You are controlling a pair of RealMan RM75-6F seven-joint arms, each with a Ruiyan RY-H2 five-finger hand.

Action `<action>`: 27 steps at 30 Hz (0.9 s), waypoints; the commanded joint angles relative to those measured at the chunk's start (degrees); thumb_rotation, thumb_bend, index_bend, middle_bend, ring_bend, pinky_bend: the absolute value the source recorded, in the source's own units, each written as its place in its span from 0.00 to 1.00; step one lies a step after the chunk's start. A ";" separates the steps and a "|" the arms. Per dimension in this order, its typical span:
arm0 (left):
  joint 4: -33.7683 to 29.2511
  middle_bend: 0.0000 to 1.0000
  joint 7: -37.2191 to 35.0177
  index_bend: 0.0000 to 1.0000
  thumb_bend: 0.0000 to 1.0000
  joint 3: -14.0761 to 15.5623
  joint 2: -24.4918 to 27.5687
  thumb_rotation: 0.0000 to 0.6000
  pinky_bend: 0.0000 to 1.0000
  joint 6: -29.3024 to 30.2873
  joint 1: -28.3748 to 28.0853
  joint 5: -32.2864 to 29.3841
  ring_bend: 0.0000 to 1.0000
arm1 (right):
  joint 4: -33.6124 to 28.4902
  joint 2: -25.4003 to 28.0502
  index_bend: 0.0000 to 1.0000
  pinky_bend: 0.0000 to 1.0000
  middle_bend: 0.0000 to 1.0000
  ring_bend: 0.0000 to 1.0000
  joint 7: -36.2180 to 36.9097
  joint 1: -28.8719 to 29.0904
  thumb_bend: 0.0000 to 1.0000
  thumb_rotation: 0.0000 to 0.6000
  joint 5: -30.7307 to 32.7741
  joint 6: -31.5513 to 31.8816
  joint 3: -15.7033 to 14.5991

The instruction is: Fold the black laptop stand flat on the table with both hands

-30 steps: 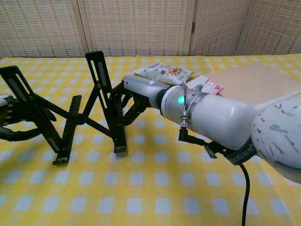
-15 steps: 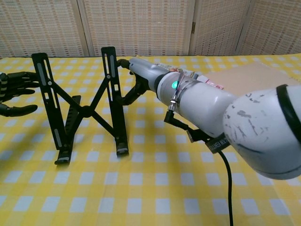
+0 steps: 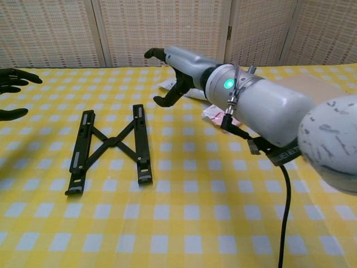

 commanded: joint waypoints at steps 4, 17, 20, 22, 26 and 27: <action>9.31 0.13 15.09 0.30 0.38 -0.55 -3.44 1.00 0.08 -2.62 -3.42 -1.34 0.01 | -5.10 7.56 0.00 0.00 0.00 0.03 -8.66 -1.36 0.43 1.00 -7.92 -0.44 -7.44; 22.76 0.13 33.83 0.24 0.35 -2.18 -12.09 1.00 0.10 -10.23 -11.07 -4.76 0.02 | -5.70 7.71 0.00 0.00 0.00 0.02 -15.72 -0.97 0.43 1.00 -13.39 -2.49 -12.06; 26.48 0.12 37.02 0.21 0.34 -2.61 -14.61 1.00 0.10 -11.98 -12.75 -5.88 0.01 | -5.31 7.10 0.00 0.00 0.00 0.02 -16.82 -1.06 0.42 1.00 -13.93 -2.72 -12.61; 28.83 0.11 38.57 0.19 0.33 -3.06 -16.32 1.00 0.10 -13.12 -13.82 -6.76 0.00 | -5.07 6.78 0.00 0.00 0.00 0.02 -17.04 -1.24 0.42 1.00 -13.98 -2.92 -12.75; 32.75 0.09 39.56 0.17 0.33 -3.90 -19.12 1.00 0.09 -14.42 -15.50 -7.80 0.00 | -4.36 6.23 0.00 0.00 0.00 0.02 -17.13 -1.62 0.42 1.00 -14.17 -3.06 -12.78; 34.10 0.08 40.21 0.16 0.33 -3.99 -19.93 1.00 0.09 -14.97 -16.00 -8.09 0.00 | -4.24 6.10 0.00 0.00 0.00 0.02 -17.15 -1.72 0.42 1.00 -14.32 -3.04 -12.75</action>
